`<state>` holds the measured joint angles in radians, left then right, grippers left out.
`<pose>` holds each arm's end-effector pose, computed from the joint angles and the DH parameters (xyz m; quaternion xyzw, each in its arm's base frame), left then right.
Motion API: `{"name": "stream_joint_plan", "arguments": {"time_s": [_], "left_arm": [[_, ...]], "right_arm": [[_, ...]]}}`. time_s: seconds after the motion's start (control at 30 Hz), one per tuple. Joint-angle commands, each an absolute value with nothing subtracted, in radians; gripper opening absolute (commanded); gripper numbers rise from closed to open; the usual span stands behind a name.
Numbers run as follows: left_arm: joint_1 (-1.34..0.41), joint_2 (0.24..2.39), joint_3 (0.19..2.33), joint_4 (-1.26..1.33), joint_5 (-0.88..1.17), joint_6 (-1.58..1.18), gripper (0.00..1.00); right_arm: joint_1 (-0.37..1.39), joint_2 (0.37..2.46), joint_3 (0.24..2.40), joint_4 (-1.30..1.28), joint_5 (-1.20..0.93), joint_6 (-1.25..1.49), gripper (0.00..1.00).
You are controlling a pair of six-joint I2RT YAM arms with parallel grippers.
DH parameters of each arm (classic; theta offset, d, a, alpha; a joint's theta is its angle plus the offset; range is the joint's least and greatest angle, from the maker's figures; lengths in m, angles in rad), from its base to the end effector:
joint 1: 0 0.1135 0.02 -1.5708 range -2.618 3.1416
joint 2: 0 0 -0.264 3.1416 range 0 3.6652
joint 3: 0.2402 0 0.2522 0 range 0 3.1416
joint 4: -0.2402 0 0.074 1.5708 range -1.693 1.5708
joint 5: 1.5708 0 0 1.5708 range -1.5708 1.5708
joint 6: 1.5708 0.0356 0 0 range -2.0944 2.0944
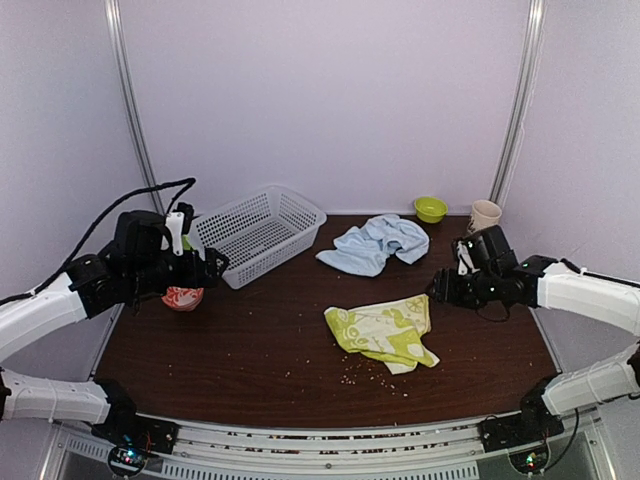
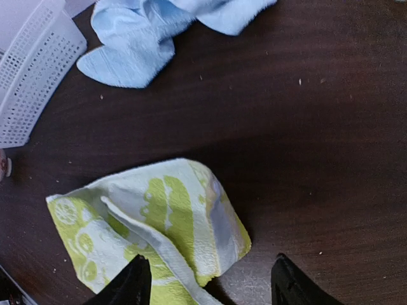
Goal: Roll the towels
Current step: Pick up the towel from the center of the board.
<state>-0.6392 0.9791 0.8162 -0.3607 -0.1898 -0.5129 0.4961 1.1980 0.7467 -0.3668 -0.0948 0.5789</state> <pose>0.1794 -0.1250 0.2976 0.0071 0.8634 -0.2023 0.4621 0.2141 0.1197 0.2266 0.0211 0.9289 0.2258 0.2928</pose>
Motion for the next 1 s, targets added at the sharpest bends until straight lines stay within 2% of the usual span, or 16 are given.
{"name": "stream_joint_plan", "arguments": {"time_s": [0.0, 0.23, 0.43, 0.53, 0.63, 0.8, 0.97], "left_arm": [[-0.730, 1.044, 0.848, -0.311, -0.161, -0.567, 0.98], [-0.807, 1.085, 0.853, -0.292, -0.173, -0.627, 0.98], [-0.827, 1.088, 0.848, -0.307, -0.179, -0.633, 0.97], [-0.828, 1.086, 0.845, -0.311, -0.184, -0.631, 0.97], [-0.829, 1.089, 0.850, -0.311, -0.187, -0.620, 0.97], [-0.829, 1.085, 0.896, -0.347, -0.212, -0.580, 0.97], [-0.829, 1.037, 0.978, -0.401, -0.270, -0.512, 0.97]], "right_arm": [[0.495, 1.212, 0.686, -0.215, -0.142, 0.660, 0.60], [0.494, 1.376, 0.762, -0.206, -0.071, 0.610, 0.54], [0.495, 1.488, 0.826, -0.260, -0.059, 0.588, 0.39], [0.497, 1.483, 0.822, -0.278, -0.051, 0.581, 0.26], [0.497, 1.446, 0.837, -0.313, -0.037, 0.559, 0.00], [0.512, 1.247, 0.962, -0.390, -0.089, 0.469, 0.00], [0.578, 1.088, 1.325, -0.445, -0.287, 0.390, 0.00]]}}
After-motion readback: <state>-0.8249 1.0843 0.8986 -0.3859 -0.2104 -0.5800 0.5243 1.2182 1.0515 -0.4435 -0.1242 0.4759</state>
